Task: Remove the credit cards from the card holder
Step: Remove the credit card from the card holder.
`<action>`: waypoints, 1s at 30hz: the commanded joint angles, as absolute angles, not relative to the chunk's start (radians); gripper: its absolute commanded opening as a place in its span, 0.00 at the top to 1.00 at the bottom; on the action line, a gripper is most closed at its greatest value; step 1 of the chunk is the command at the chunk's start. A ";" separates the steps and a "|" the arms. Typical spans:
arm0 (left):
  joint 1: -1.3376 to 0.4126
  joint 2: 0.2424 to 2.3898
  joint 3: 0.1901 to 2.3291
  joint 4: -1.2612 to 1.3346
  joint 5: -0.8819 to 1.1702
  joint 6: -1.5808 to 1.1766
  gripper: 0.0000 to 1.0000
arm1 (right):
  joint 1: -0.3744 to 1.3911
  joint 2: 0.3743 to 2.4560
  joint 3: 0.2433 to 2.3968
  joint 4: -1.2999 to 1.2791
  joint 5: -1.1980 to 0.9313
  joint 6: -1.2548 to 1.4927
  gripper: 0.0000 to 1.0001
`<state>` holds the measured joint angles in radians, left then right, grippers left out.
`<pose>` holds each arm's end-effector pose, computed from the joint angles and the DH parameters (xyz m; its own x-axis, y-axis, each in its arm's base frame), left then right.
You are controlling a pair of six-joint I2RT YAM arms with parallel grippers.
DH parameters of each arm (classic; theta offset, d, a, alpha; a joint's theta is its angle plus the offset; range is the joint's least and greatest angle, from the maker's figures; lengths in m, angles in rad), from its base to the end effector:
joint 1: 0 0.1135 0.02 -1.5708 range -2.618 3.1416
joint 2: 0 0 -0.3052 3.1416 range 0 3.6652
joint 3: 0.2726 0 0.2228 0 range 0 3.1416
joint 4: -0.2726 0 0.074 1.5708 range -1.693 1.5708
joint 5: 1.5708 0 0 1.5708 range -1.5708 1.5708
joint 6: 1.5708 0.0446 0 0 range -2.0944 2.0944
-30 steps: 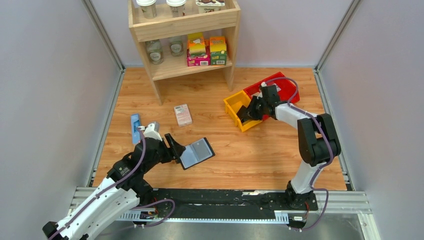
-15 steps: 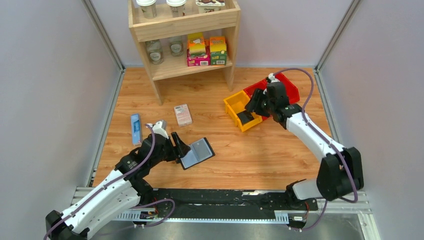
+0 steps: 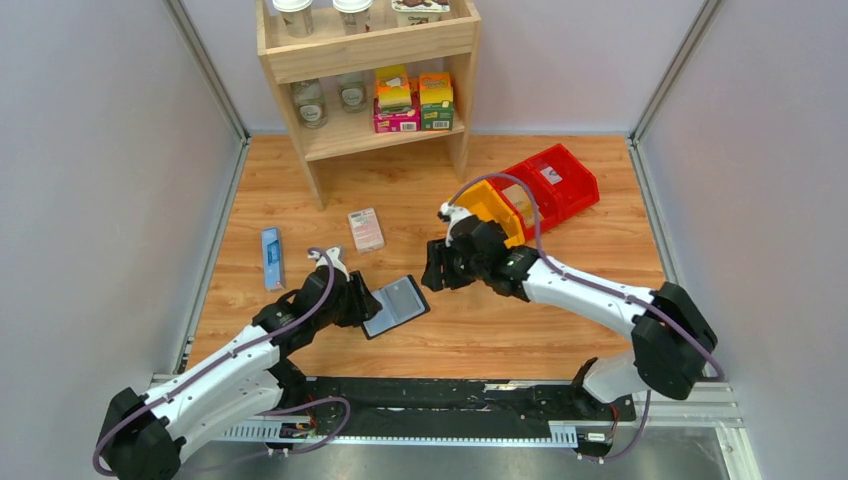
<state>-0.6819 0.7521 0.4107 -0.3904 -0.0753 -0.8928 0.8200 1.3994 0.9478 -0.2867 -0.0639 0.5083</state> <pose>0.0856 -0.0652 0.2275 -0.7810 -0.3663 -0.5058 -0.0371 0.8357 -0.5479 0.1854 0.2029 0.2948 -0.7719 -0.1153 -0.6252 -0.4421 0.8041 0.3975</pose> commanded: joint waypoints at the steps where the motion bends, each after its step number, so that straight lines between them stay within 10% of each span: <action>1: -0.687 0.791 0.385 -0.327 -0.071 -0.888 0.48 | 0.903 1.489 0.982 -0.242 -0.028 0.522 0.43; 30: -0.687 0.933 0.333 -0.302 -0.063 -0.910 0.53 | 0.991 1.743 1.075 -0.210 -0.069 0.512 0.44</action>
